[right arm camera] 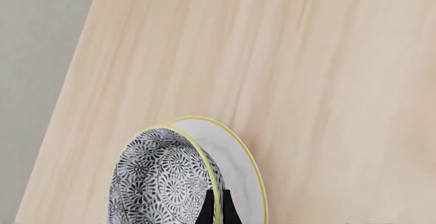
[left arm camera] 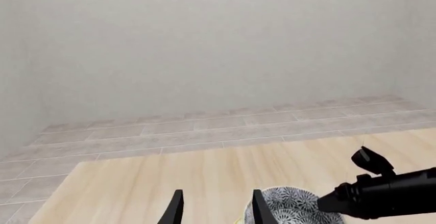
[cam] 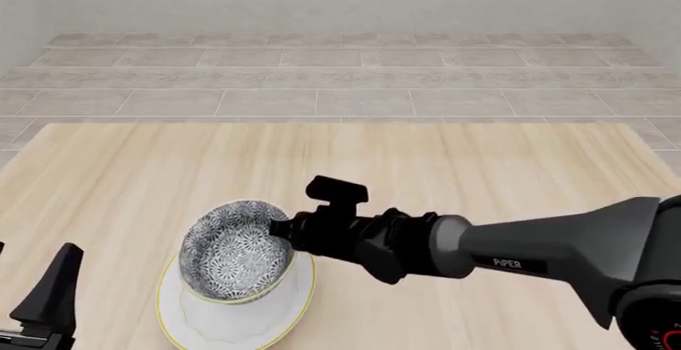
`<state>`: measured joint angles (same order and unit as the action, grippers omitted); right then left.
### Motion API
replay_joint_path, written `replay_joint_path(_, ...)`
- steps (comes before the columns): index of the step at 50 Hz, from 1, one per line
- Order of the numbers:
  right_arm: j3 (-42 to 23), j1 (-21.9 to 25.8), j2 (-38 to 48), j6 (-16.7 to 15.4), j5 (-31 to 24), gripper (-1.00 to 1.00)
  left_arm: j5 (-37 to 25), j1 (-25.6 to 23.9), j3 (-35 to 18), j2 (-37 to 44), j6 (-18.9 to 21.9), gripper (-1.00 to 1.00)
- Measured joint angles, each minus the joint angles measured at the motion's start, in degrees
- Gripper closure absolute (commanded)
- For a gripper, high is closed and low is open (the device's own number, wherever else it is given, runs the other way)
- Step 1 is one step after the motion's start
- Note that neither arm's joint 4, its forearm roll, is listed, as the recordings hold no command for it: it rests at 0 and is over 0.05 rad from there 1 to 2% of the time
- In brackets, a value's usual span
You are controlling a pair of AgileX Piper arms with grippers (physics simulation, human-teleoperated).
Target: Put the bowl on the plate.
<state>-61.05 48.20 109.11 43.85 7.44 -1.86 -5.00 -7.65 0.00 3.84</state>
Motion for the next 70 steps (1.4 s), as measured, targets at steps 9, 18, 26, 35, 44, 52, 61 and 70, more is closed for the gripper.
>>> replay_joint_path(9, 0.2, 0.3, 0.3, 0.1, 0.3, 1.0, 0.0, 0.0, 0.0, 0.0, 0.0, -1.0)
replay_joint_path(18, 0.5, 0.4, 0.5, 0.3, 0.6, 1.0, 0.0, -0.1, 0.0, 0.0, 0.1, -1.0)
replay_joint_path(26, 0.8, 0.6, 0.8, 0.4, 1.0, 1.0, 0.0, -0.1, 0.0, 0.0, 0.1, -1.0)
replay_joint_path(35, 1.0, 0.7, 1.3, 0.8, 1.6, 1.0, 0.0, -0.2, 0.0, 0.0, 0.2, -1.0)
replay_joint_path(44, 1.1, 0.6, 1.6, 1.2, 2.2, 1.0, 0.0, -0.2, -0.1, 0.0, 0.3, -1.0)
replay_joint_path(52, 1.1, 0.6, 1.8, 1.5, 2.7, 1.0, -0.1, -0.2, -0.2, 0.0, 0.4, -1.0)
replay_joint_path(61, 0.9, 0.3, 2.2, 1.7, 3.1, 1.0, -0.2, -0.2, -0.3, 0.0, 0.4, -1.0)
replay_joint_path(70, 1.0, 0.2, 2.4, 1.7, 3.2, 1.0, -0.3, -0.2, -0.4, 0.0, 0.5, -1.0)
